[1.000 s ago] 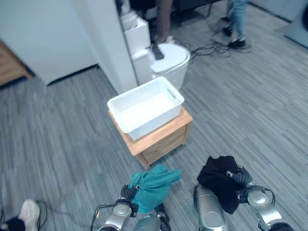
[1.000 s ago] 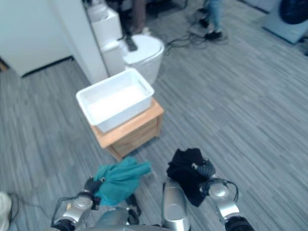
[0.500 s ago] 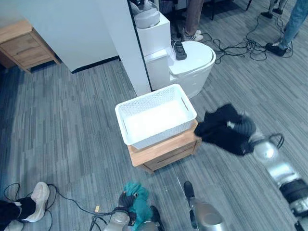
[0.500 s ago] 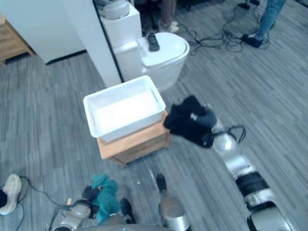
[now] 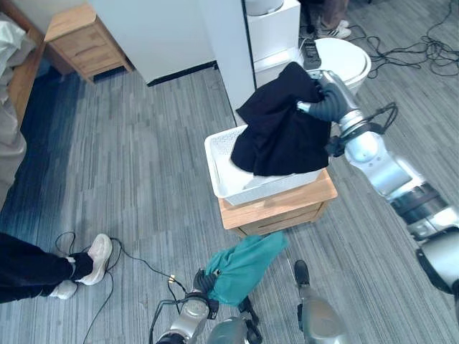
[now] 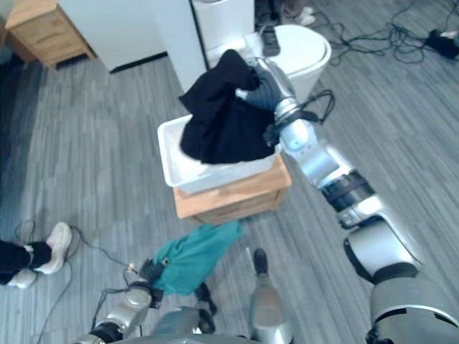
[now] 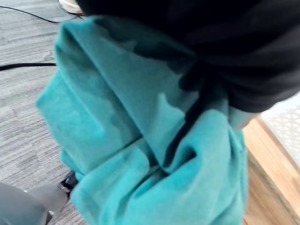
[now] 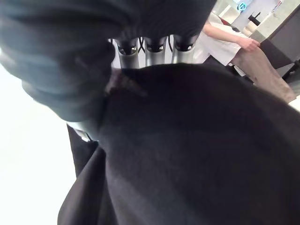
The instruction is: Tidy up the quilt and then pick up the clothes from the bed and put them into the laundry hamper.
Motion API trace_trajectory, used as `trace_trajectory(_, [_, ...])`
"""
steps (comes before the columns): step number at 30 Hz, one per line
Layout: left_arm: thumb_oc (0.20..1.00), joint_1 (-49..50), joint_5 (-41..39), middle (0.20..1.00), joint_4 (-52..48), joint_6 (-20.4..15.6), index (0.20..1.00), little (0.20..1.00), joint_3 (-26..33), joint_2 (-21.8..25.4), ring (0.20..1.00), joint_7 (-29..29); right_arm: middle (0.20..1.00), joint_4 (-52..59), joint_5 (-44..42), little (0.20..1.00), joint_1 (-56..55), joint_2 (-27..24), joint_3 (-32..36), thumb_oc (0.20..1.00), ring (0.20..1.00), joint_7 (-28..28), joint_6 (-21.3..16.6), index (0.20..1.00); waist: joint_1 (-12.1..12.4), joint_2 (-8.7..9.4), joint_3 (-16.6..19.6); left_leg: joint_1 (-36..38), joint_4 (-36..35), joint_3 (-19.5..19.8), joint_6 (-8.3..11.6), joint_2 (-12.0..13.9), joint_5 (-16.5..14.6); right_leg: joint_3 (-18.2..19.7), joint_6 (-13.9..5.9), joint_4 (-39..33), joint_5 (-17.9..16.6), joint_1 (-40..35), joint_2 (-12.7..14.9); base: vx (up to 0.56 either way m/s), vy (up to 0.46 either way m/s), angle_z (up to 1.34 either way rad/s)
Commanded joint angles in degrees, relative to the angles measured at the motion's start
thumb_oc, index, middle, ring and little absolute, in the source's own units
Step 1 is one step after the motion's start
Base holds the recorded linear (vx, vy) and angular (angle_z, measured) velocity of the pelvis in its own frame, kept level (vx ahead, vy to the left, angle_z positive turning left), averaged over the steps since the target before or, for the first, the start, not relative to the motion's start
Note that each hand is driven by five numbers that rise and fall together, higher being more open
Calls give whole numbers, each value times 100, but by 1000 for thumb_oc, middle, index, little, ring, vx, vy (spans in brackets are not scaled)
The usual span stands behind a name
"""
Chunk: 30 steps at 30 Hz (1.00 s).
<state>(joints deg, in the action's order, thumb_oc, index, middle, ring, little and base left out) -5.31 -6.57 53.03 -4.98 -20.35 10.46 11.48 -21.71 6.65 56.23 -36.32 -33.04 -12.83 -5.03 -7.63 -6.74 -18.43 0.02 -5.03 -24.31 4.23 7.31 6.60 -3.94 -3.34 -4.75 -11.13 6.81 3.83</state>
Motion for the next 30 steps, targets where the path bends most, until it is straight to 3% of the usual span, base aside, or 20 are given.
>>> trace_trajectory(1, [200,-288,-274,200,-57,-359,200,200,-220,364,200,202,200,-557,126,200,1068,292,-126,200,200,-350,-208,200,149,228,-19,294,3,138,417,230,-320,9,-613,225,727,-19,172,-14,0,14])
trace_trajectory(13, [200,-422,-483,200,-613,-633,200,200,-389,428,200,326,200,-2125,455,200,1949,603,-447,200,200,-684,11,200,326,-166,-144,-115,3,411,469,99,-186,-191,-720,27,537,173,345,-34,14,14])
trace_trajectory(14, [200,-463,-492,200,-676,-675,200,200,-433,449,200,343,1000,-2404,694,1000,2127,567,-542,1000,1000,-822,88,1000,327,-185,-140,-116,3,431,464,81,-194,-207,-741,14,522,159,370,-27,36,10])
trace_trajectory(20, [200,-510,-568,200,-1635,-770,200,200,-470,598,200,241,1000,-2441,1639,1000,1730,88,-542,1000,1000,-1047,371,1000,255,-166,-125,1,3,423,421,62,-283,-224,-783,22,528,48,428,-27,50,11])
trace_trajectory(24, [200,-479,-677,200,-2860,-826,200,200,-289,795,200,127,1000,-1637,2052,1000,-39,-183,248,1000,1000,-1268,475,1000,115,-75,-95,178,3,355,330,47,-410,-168,-817,68,517,-54,451,2,47,3])
trace_trajectory(25, [200,-524,-620,200,-3346,-839,200,200,-112,929,200,60,1000,-1169,2259,1000,-1088,-215,717,1000,1000,-1311,524,1000,-10,-38,-112,297,3,306,300,46,-493,-138,-850,99,536,-108,456,10,40,-6])
trace_trajectory(26, [200,-514,-620,200,-3356,-834,200,200,-121,942,200,59,1000,-1141,2268,1000,-1121,-214,744,1000,1000,-1303,532,1000,7,-25,-97,282,3,301,300,46,-473,-132,-842,97,518,-91,456,19,48,-2])
trace_trajectory(30, [200,-739,-841,200,-4604,-1044,200,200,452,1257,200,-95,1000,-637,2608,1000,-3532,-190,1891,1000,1000,-1269,577,1000,-335,87,-67,546,3,131,263,57,-624,-11,-889,136,533,-177,444,37,50,-24])
